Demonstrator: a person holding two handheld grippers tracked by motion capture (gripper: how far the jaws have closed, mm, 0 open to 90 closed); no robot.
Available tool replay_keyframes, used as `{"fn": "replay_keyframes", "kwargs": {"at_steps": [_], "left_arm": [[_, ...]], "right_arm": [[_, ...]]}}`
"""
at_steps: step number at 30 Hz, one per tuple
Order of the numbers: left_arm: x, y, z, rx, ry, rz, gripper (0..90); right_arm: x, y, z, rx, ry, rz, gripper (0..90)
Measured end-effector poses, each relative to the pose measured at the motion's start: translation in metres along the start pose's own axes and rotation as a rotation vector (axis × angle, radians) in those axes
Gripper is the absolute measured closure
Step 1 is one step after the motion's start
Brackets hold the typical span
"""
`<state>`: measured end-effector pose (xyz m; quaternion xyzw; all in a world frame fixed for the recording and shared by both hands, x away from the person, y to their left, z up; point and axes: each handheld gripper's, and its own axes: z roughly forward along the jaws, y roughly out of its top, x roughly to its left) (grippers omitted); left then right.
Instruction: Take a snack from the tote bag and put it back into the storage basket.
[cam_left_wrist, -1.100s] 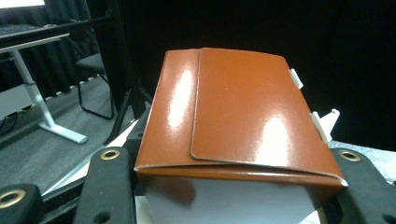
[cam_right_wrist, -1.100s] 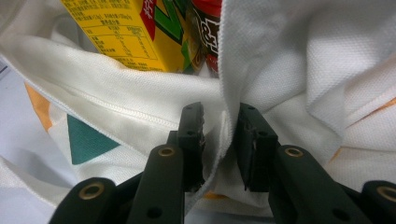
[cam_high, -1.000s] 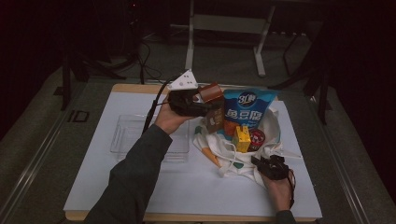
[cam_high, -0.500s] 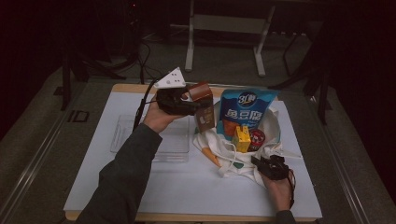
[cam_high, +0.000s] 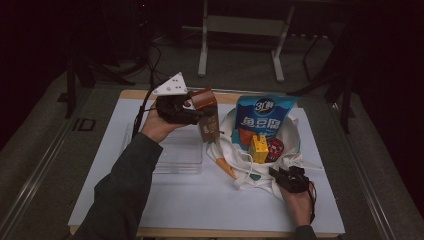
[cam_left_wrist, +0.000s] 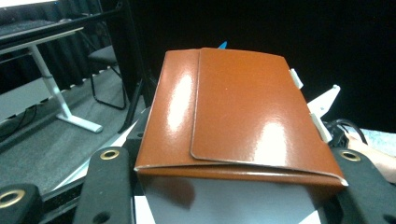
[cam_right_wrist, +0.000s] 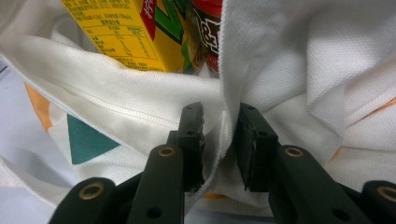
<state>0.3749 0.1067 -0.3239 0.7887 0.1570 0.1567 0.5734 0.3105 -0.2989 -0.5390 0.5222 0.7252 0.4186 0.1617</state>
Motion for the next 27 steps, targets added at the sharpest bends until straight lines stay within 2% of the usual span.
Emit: {"fn": "replay_keyframes", "kwargs": {"at_steps": [12,20,27], "left_arm": [[0.006,-0.014,-0.01,0.031,-0.007,-0.015,42.9],[0.008,-0.02,-0.018,0.049,-0.006,-0.01,42.9],[0.009,-0.031,-0.031,0.086,-0.002,-0.001,42.9]], "right_arm": [[0.0,0.0,0.0,-0.001,0.0,0.0,72.4],[0.0,0.0,0.0,-0.001,0.0,-0.002,72.3],[0.0,0.0,0.0,-0.002,0.0,-0.002,72.1]]}}
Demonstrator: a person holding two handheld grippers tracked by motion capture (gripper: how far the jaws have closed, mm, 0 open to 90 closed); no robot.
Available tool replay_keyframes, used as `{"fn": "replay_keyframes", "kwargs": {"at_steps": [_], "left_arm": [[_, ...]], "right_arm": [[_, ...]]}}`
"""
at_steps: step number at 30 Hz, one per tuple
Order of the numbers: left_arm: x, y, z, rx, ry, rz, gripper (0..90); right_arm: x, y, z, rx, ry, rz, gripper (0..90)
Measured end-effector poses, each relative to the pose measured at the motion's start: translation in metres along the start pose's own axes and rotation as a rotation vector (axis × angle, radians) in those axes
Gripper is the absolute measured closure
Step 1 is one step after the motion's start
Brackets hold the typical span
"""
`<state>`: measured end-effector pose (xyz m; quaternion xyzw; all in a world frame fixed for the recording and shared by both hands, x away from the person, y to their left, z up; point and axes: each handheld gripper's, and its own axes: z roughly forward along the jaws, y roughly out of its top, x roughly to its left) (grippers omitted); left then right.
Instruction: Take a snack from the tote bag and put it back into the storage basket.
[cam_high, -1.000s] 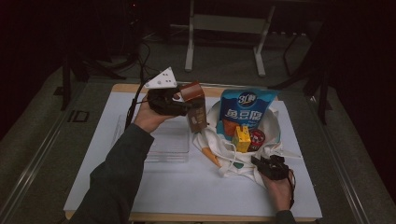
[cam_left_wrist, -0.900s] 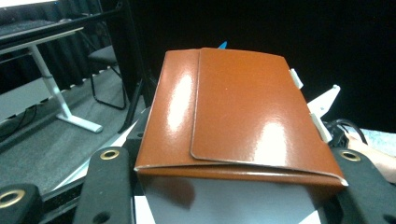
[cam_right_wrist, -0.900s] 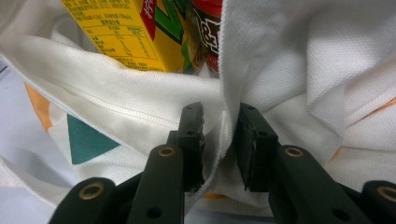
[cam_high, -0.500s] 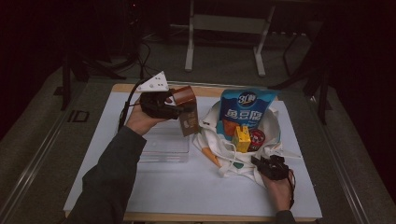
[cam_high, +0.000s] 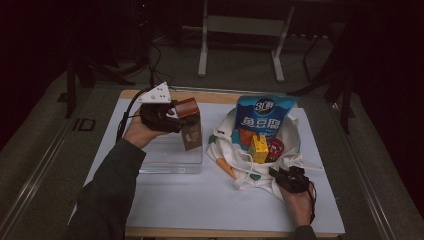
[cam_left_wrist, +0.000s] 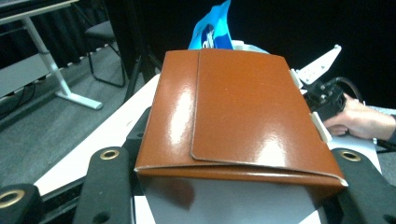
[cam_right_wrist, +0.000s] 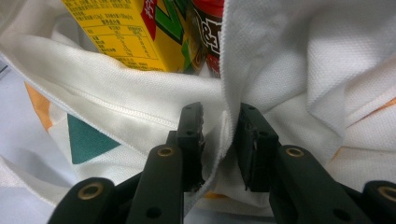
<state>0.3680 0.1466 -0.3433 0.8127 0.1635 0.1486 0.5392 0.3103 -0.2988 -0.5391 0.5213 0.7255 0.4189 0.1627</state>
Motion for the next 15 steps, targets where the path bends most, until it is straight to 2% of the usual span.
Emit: {"fn": "replay_keyframes", "kwargs": {"at_steps": [5,15], "left_arm": [[0.002,-0.005,-0.01,-0.001,0.005,-0.005,43.0],[0.006,-0.015,-0.026,0.032,0.022,-0.002,43.0]], "right_arm": [[0.0,0.0,0.0,0.001,-0.001,0.0,72.1],[0.0,0.0,0.0,0.001,-0.001,0.0,72.1]]}}
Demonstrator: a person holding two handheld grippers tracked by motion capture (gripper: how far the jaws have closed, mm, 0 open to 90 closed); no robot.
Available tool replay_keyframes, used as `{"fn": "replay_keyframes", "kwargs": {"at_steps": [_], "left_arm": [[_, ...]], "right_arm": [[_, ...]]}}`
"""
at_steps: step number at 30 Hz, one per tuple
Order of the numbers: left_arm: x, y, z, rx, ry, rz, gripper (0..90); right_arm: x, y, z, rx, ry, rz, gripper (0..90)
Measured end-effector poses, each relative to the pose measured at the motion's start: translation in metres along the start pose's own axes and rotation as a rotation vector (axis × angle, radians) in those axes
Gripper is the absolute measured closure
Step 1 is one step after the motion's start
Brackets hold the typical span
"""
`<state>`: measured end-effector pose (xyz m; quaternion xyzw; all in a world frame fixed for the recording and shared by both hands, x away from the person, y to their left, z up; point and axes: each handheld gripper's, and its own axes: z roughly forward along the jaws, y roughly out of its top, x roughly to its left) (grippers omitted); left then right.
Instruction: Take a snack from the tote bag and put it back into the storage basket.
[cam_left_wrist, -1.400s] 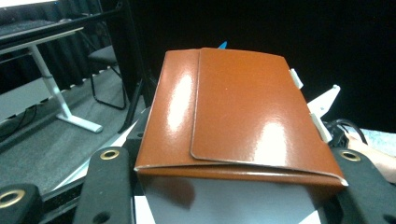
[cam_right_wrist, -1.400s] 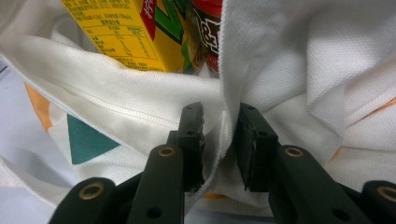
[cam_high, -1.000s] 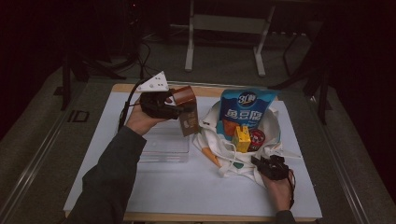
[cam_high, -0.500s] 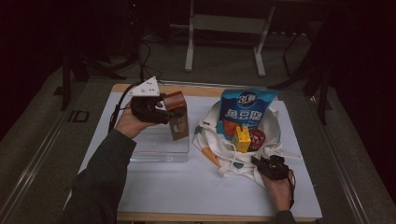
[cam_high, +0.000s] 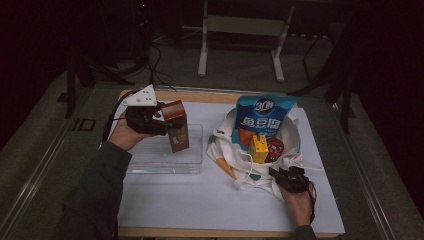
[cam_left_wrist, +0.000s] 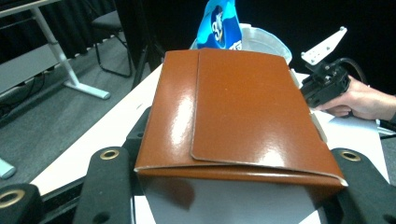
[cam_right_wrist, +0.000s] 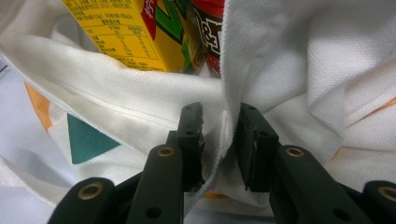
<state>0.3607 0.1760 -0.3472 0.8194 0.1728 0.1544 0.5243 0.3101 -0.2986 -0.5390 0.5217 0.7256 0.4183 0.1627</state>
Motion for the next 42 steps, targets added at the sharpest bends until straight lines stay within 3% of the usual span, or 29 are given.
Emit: {"fn": "replay_keyframes", "kwargs": {"at_steps": [10,18,29,34,38,42], "left_arm": [[0.001,-0.015,-0.01,0.073,0.002,0.016,43.0],[0.006,-0.033,-0.019,0.122,0.012,-0.007,42.9],[0.006,-0.047,-0.025,0.204,-0.017,0.012,42.9],[0.011,-0.051,-0.017,0.24,-0.043,0.003,42.4],[0.01,-0.053,-0.002,0.309,-0.078,0.029,42.3],[0.006,-0.05,0.009,0.339,-0.101,0.052,42.0]], "right_arm": [[0.0,0.0,0.0,0.001,-0.001,0.0,72.1],[0.0,0.0,0.0,0.002,-0.002,-0.002,72.1],[0.001,0.0,0.0,0.001,-0.003,-0.003,72.0],[0.001,0.0,0.0,0.001,-0.004,-0.005,72.0],[0.001,0.0,0.0,0.001,-0.004,-0.005,71.9],[0.0,0.0,0.0,0.001,-0.003,-0.004,71.9]]}}
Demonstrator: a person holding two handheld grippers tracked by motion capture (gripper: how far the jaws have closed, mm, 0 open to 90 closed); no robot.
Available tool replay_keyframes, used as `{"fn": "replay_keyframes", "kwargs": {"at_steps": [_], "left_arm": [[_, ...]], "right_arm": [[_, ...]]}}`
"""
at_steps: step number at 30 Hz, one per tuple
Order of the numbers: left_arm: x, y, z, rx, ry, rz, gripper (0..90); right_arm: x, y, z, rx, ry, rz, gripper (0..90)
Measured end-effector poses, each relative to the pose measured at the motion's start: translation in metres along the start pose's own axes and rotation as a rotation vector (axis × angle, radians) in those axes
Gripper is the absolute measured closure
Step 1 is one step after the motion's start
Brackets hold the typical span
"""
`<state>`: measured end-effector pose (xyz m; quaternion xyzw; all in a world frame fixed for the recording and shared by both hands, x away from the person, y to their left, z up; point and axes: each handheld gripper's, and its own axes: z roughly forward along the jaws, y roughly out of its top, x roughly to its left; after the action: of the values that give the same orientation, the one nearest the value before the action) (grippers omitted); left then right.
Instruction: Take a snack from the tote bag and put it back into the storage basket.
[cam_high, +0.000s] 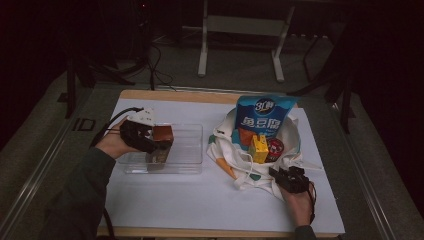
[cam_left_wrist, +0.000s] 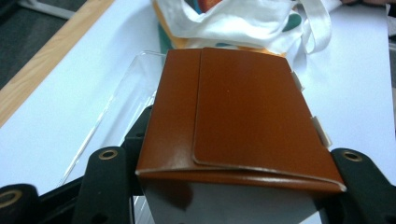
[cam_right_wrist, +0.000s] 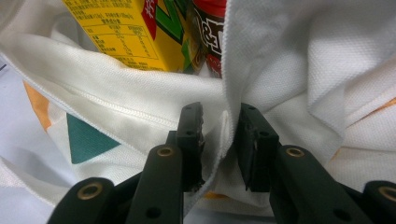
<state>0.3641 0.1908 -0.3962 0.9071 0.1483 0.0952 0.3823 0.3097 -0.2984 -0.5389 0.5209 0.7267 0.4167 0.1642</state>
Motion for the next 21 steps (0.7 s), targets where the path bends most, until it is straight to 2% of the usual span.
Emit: {"fn": "replay_keyframes", "kwargs": {"at_steps": [4,8,14,21], "left_arm": [[-0.003,0.008,0.01,0.012,-0.019,0.021,40.7],[-0.004,0.012,0.018,0.013,-0.037,0.022,39.6],[-0.006,0.024,0.039,0.019,-0.067,0.004,36.6],[-0.008,0.03,0.054,0.027,-0.099,-0.002,34.9]], "right_arm": [[0.0,0.0,0.0,0.0,0.0,0.0,71.9],[0.0,0.0,0.0,0.0,-0.003,-0.003,71.8],[0.0,0.0,0.0,0.0,-0.001,-0.002,71.3],[0.0,0.0,0.0,0.0,0.002,-0.002,70.3]]}}
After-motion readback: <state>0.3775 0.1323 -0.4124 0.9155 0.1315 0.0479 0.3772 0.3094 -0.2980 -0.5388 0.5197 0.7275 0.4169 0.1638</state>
